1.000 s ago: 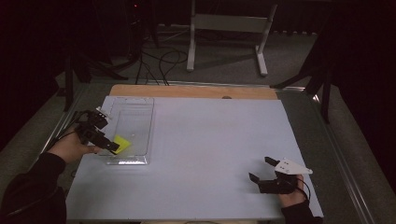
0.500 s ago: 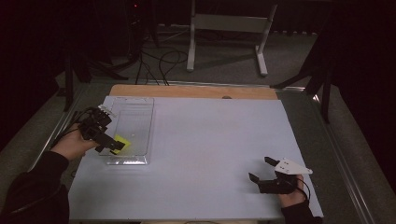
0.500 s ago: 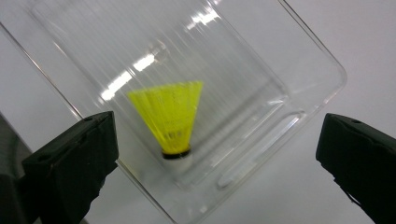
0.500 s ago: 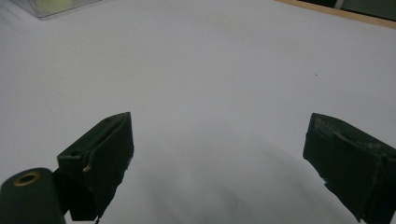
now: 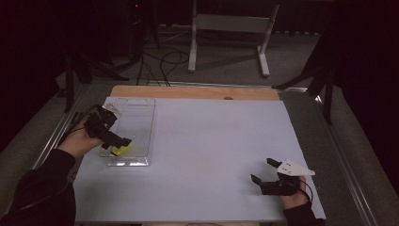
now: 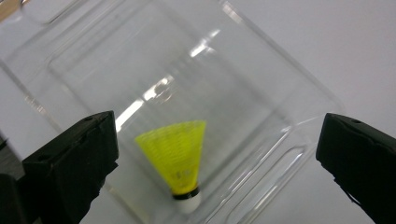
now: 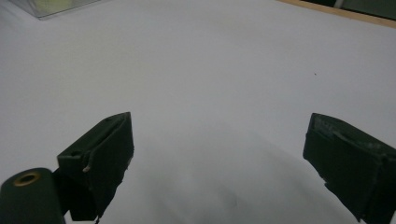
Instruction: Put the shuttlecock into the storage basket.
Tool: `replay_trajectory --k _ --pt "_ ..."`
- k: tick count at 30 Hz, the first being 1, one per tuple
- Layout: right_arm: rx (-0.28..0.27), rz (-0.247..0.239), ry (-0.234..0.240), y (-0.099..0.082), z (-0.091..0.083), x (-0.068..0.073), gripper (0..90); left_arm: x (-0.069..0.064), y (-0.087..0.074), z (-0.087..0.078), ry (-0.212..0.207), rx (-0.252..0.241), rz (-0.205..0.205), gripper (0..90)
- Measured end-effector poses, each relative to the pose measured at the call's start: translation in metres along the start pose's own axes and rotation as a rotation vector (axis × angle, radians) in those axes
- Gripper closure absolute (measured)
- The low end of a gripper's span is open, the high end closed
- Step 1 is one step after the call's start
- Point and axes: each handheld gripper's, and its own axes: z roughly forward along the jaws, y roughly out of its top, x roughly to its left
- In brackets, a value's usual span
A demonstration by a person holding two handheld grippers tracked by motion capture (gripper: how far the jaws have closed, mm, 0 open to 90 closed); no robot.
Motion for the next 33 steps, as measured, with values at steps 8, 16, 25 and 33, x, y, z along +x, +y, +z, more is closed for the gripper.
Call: replay_trajectory --k 8,16,25,33 --pt "0.001 -0.001 0.001 0.000 0.000 0.000 8.8 -0.011 0.013 0.001 -0.014 -0.029 0.042 0.1" --pt "0.002 -0.005 -0.003 0.001 0.000 0.001 8.8 -0.026 0.029 0.007 -0.030 -0.059 0.062 0.0" --pt "-0.001 -0.002 0.000 0.000 -0.001 0.000 8.8 -0.046 0.049 0.012 -0.030 -0.100 0.107 0.0" --pt "-0.002 -0.002 0.002 0.000 -0.001 0.000 8.8 -0.062 0.060 0.018 -0.024 -0.108 0.150 0.0"
